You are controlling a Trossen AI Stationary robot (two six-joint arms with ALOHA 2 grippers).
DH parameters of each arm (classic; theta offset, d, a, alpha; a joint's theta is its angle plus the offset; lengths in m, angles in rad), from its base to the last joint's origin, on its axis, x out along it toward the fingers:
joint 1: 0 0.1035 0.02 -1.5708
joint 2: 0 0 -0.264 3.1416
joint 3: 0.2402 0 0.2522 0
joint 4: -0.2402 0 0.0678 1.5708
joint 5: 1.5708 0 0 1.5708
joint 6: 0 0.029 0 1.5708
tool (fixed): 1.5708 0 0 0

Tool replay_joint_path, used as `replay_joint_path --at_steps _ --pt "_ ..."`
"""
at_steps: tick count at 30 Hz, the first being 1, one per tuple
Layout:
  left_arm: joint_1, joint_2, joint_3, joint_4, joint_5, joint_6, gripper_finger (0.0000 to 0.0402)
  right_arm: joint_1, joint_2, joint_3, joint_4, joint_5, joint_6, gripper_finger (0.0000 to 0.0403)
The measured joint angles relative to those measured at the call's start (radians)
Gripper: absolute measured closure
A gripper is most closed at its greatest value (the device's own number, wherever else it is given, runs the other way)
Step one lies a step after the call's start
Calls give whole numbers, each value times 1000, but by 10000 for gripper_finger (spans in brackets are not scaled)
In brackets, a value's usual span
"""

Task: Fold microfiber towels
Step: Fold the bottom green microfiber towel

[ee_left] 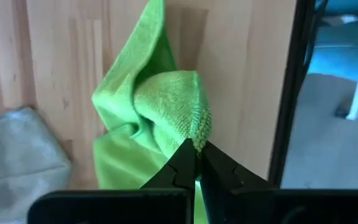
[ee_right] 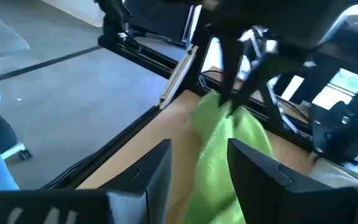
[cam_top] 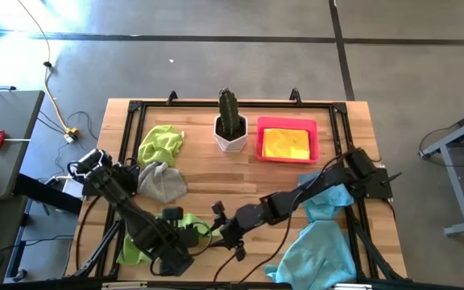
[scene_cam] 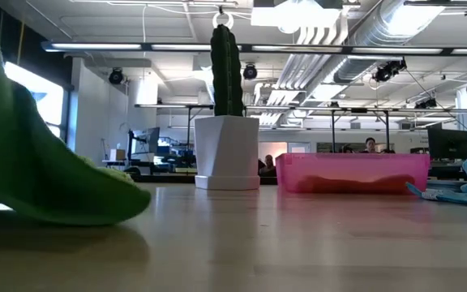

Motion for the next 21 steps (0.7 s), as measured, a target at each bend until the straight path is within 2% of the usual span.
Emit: replay_joint_path --at_steps 10,21 --pt "71 -94 -2 -87 18 52 400 1 87 0 -26 -14 -23 253" --pt "159 -257 -2 -32 37 51 400 2 99 0 -27 4 -128 253"
